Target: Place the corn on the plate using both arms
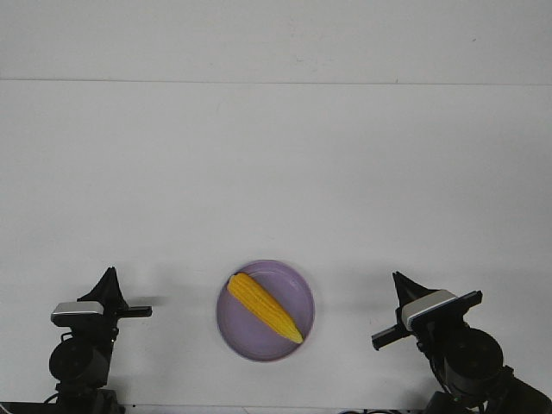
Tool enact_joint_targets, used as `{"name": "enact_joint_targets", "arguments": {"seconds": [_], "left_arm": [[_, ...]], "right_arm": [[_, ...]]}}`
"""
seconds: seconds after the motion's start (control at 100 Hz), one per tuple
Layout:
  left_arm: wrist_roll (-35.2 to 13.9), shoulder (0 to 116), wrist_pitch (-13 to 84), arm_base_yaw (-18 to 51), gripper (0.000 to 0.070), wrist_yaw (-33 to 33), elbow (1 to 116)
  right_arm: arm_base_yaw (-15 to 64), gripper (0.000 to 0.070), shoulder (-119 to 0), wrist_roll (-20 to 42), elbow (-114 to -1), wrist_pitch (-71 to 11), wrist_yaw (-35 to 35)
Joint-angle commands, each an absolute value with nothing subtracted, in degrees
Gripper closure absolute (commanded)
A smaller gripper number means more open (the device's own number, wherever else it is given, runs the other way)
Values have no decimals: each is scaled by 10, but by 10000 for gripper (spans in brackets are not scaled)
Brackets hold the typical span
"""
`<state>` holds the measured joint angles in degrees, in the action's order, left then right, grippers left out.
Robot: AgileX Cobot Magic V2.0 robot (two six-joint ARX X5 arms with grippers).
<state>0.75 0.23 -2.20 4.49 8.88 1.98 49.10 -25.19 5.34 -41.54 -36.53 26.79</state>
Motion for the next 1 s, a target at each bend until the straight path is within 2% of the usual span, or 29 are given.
{"name": "enact_joint_targets", "arguments": {"seconds": [0.0, 0.3, 0.43, 0.55, 0.72, 0.81, 0.89, 0.99], "left_arm": [[15, 2, -28, 44, 687, 90, 8], [15, 2, -28, 44, 687, 90, 8], [15, 2, -28, 44, 687, 90, 8], [15, 2, -28, 44, 687, 90, 8], [15, 2, -27, 45, 687, 90, 8], [15, 2, -27, 44, 687, 90, 8], [15, 2, -28, 44, 687, 90, 8], [15, 2, -28, 44, 687, 90, 8]], "right_arm": [[496, 685, -254, 53, -421, -358, 270], [496, 685, -254, 52, -421, -358, 270], [481, 685, -254, 1, -418, -359, 277], [378, 685, -237, -7, -379, -320, 233], [146, 685, -153, -15, -230, -186, 60], [53, 685, -104, -15, -158, -147, -21], [7, 685, -67, -14, -109, -131, -41], [-13, 685, -37, -15, -69, -128, -41]]}}
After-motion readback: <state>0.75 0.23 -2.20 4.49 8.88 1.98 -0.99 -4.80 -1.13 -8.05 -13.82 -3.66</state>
